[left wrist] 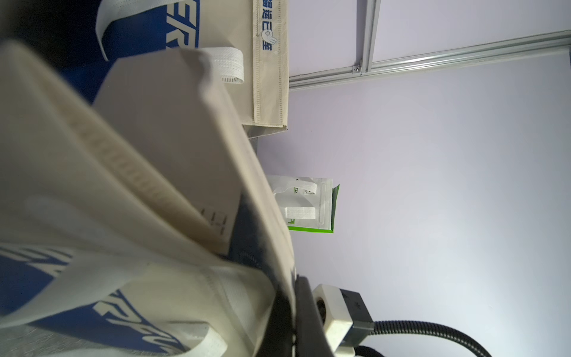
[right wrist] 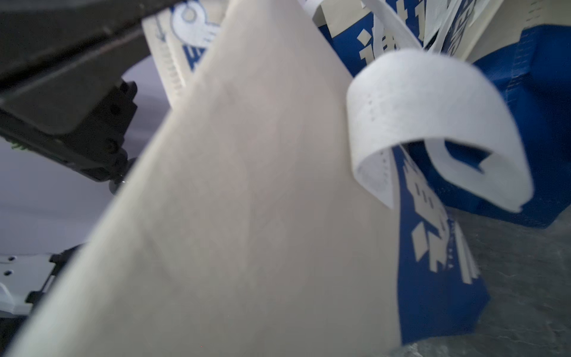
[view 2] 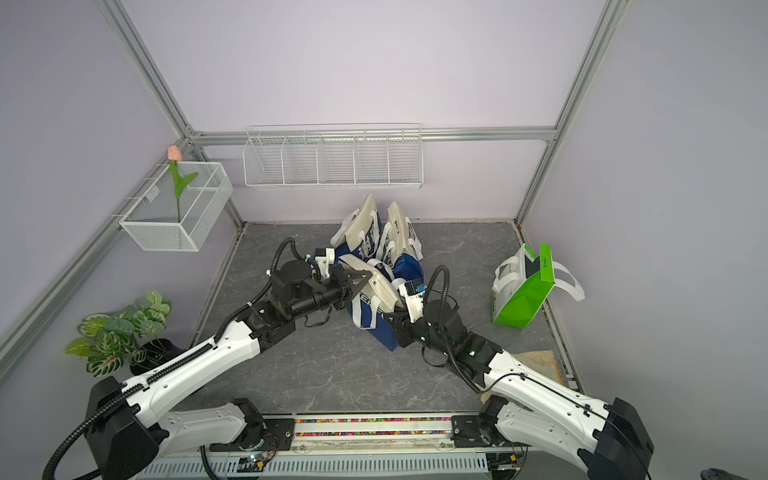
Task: Open the takeout bag
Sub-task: Open the takeout bag at the center of the board.
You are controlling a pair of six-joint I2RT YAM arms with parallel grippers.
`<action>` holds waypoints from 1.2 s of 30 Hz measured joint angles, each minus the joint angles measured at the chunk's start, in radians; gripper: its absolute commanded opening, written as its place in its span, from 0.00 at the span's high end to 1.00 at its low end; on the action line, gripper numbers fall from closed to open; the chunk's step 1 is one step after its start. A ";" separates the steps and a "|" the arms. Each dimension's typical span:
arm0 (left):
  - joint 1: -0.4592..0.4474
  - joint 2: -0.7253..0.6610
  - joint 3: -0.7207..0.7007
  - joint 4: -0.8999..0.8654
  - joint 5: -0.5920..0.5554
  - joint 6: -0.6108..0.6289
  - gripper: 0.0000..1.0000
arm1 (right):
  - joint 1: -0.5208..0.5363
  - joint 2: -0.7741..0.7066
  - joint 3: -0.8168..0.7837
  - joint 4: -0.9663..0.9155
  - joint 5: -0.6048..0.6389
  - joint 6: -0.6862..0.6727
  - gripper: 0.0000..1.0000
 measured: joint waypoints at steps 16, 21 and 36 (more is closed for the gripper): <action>-0.014 -0.116 0.046 -0.137 -0.053 -0.098 1.00 | 0.006 -0.014 -0.078 0.021 0.144 0.084 0.93; -0.009 -0.152 0.066 -0.139 -0.071 -0.111 1.00 | 0.017 -0.067 -0.048 -0.153 0.182 0.085 0.42; -0.009 -0.150 0.067 -0.218 -0.067 -0.122 1.00 | 0.369 0.192 0.842 -1.045 0.642 -0.085 0.01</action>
